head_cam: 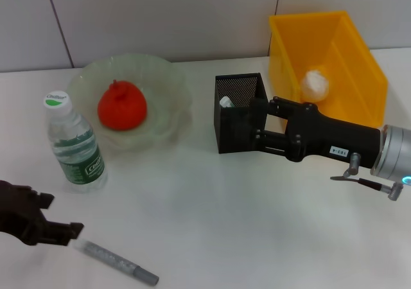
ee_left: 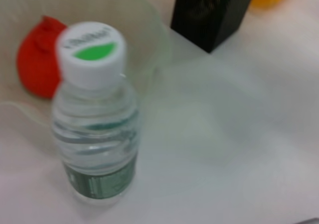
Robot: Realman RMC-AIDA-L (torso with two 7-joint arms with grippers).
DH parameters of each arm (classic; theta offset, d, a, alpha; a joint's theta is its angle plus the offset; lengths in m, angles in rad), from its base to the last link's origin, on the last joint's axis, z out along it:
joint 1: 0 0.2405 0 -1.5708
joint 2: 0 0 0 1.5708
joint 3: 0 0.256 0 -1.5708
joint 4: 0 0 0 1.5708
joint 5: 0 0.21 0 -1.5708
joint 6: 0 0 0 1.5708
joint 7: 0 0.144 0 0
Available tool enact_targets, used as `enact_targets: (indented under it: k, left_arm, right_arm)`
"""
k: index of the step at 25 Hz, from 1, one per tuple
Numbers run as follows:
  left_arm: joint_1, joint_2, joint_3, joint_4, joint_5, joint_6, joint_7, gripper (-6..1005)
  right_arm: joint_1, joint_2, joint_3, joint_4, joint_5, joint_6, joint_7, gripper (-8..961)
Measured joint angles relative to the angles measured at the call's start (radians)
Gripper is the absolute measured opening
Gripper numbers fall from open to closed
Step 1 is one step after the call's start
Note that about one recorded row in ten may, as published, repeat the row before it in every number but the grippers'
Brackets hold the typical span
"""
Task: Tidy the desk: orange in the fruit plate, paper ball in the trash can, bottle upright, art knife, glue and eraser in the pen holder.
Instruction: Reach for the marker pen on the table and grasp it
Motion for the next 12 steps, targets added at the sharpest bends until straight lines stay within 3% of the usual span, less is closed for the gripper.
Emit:
enact_targets:
  k: [3, 12]
  left_arm:
    - [-0.013, -0.002, 0.041, 0.010, 0.032, 0.000, -0.039, 676]
    - [-0.023, -0.001, 0.046, 0.020, 0.040, 0.008, -0.050, 674]
  right_arm:
    - [0.005, 0.000, 0.000, 0.000, 0.000, 0.000, 0.001, 733]
    - [0.014, 0.002, 0.000, 0.000, 0.000, 0.002, 0.004, 733]
